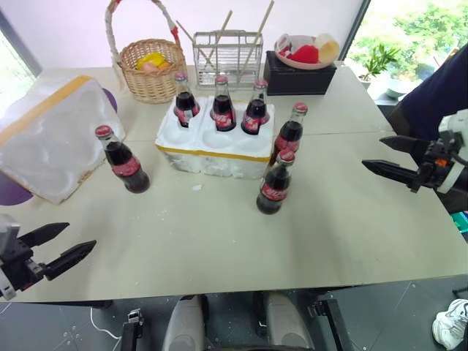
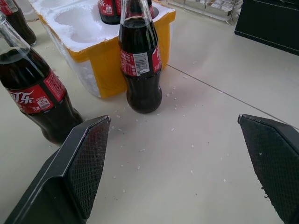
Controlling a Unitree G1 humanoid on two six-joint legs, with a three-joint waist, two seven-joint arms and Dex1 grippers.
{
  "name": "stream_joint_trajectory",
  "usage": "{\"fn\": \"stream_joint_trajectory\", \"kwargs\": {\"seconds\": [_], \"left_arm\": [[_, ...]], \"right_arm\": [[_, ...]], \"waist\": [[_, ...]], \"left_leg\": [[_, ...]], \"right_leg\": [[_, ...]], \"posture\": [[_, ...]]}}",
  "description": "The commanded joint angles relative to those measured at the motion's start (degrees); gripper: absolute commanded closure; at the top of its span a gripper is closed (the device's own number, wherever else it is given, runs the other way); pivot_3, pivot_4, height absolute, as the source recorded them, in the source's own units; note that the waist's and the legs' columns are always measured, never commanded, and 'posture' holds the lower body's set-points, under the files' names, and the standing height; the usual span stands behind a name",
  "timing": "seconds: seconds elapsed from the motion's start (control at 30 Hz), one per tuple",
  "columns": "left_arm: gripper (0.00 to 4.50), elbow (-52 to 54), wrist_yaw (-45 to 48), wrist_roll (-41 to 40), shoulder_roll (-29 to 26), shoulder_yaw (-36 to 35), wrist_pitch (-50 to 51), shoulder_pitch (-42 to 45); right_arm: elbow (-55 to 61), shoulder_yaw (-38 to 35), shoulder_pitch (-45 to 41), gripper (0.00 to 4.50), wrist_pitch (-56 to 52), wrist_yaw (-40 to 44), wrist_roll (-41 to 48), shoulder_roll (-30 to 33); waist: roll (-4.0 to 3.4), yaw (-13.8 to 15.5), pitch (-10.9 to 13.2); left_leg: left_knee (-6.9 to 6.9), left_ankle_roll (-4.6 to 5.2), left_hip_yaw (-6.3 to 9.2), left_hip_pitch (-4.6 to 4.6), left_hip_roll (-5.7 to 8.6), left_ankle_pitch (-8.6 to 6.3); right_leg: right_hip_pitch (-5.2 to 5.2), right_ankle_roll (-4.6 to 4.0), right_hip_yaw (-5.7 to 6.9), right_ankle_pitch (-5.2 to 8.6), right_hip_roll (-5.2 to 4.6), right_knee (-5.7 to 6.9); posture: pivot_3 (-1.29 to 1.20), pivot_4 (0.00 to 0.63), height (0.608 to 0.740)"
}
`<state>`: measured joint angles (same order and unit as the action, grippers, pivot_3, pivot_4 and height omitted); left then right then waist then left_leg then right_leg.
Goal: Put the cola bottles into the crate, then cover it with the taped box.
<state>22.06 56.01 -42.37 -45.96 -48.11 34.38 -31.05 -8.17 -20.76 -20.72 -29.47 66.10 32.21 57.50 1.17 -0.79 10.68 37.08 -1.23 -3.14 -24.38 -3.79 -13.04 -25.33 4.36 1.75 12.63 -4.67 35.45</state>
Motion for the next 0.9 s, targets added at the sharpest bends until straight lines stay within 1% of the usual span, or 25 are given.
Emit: {"fn": "stream_joint_trajectory", "kwargs": {"seconds": [0.03, 0.23, 0.63, 0.77, 0.9], "left_arm": [[0.03, 1.76, -0.08, 0.25, 0.4, -1.65, -0.83, -0.61], [0.03, 1.05, -2.89, -0.38, 0.56, -1.76, 0.69, 1.65], [0.03, 1.23, -3.36, -2.21, 0.42, -2.46, 2.62, 2.88], [0.03, 1.87, -4.88, -3.36, 0.86, -2.15, 3.11, 3.95], [0.03, 1.25, -6.94, -3.84, 1.27, -1.95, 2.52, 6.8]], "right_arm": [[-0.19, -1.14, -1.46, 0.0, 1.31, -0.11, -0.1, 0.64], [-0.27, -1.32, -1.22, 0.0, 1.65, 0.28, 0.2, 0.52], [1.02, -1.67, -0.21, 0.0, 0.24, 0.6, 1.27, 0.47], [0.56, -1.34, -1.77, 0.0, -0.34, 0.94, 1.86, 0.59], [1.83, 0.12, -5.15, 0.0, -2.26, 4.59, 3.33, 2.61]], "waist": [[0.0, -0.01, 0.0], [0.0, 0.07, 0.0], [0.0, 0.02, 0.0], [0.0, 0.03, 0.0], [-0.01, 0.01, 0.0]], "left_leg": [[0.0, 0.0, 0.0, 0.0, 0.0, 0.0], [0.0, 0.0, 0.01, 0.0, 0.0, 0.0], [0.01, 0.01, 0.0, 0.0, 0.0, 0.0], [0.02, 0.0, 0.0, 0.01, 0.0, 0.0], [0.03, 0.01, 0.0, 0.01, 0.0, 0.01]], "right_leg": [[0.0, 0.0, 0.0, 0.0, 0.01, 0.0], [0.01, 0.0, 0.0, 0.0, 0.01, 0.0], [0.02, 0.0, 0.0, -0.01, 0.01, 0.01], [0.03, 0.0, 0.0, -0.01, 0.01, 0.01], [0.03, -0.01, 0.0, -0.02, 0.01, 0.02]], "posture": [[0.0, 0.15, 0.74], [0.0, 0.15, 0.74], [0.0, 0.15, 0.74], [0.0, 0.15, 0.74], [0.0, 0.15, 0.74]]}}
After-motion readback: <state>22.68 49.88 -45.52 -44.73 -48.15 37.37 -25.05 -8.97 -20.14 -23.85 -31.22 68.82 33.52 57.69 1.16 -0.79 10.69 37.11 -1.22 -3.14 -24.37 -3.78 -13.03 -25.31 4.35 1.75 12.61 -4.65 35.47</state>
